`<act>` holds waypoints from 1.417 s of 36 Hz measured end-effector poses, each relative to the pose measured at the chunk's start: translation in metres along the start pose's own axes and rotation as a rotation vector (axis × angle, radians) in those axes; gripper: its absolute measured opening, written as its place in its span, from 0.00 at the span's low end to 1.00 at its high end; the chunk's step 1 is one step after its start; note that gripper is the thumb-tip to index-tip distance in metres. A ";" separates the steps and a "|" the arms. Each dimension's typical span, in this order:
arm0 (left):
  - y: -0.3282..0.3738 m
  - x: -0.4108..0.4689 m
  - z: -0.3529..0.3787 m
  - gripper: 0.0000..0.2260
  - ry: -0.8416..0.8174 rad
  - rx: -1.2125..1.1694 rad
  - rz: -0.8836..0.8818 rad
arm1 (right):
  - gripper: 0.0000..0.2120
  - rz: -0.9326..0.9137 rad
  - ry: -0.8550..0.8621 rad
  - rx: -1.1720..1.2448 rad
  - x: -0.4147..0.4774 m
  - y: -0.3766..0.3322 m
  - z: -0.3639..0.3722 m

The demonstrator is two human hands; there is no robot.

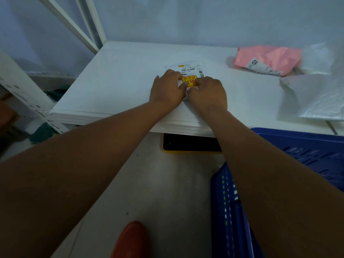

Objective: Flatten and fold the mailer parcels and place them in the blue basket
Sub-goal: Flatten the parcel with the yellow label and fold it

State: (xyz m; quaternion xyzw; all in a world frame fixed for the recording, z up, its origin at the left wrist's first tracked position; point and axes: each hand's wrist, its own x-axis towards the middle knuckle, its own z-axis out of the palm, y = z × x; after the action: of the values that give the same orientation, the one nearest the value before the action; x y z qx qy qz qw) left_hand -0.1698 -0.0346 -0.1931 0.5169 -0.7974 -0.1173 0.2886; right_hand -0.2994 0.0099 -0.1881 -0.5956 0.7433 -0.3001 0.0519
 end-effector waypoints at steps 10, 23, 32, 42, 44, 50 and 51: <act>-0.006 0.004 0.001 0.16 0.001 -0.072 -0.029 | 0.16 0.030 -0.018 0.207 0.011 0.010 -0.012; -0.023 0.004 -0.021 0.13 -0.206 -0.152 0.055 | 0.14 0.116 0.172 0.725 0.011 0.013 -0.024; -0.032 0.004 -0.024 0.16 -0.240 -0.128 0.138 | 0.17 -0.082 0.064 0.605 0.011 0.017 -0.015; -0.030 -0.004 -0.024 0.11 -0.085 -0.112 0.192 | 0.19 0.245 0.091 1.164 0.012 0.018 -0.035; -0.026 -0.005 -0.023 0.12 -0.090 -0.116 0.211 | 0.15 0.247 0.048 1.167 0.009 0.017 -0.035; -0.028 -0.003 -0.017 0.18 -0.070 -0.115 0.218 | 0.13 0.330 0.065 1.374 0.003 0.021 -0.042; -0.029 -0.003 -0.016 0.19 -0.067 -0.108 0.222 | 0.14 0.348 0.065 1.431 0.002 0.021 -0.043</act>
State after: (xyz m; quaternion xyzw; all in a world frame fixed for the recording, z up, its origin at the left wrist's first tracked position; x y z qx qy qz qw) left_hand -0.1378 -0.0429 -0.1954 0.4049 -0.8515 -0.1446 0.3003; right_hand -0.3367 0.0265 -0.1633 -0.2803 0.4506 -0.7166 0.4527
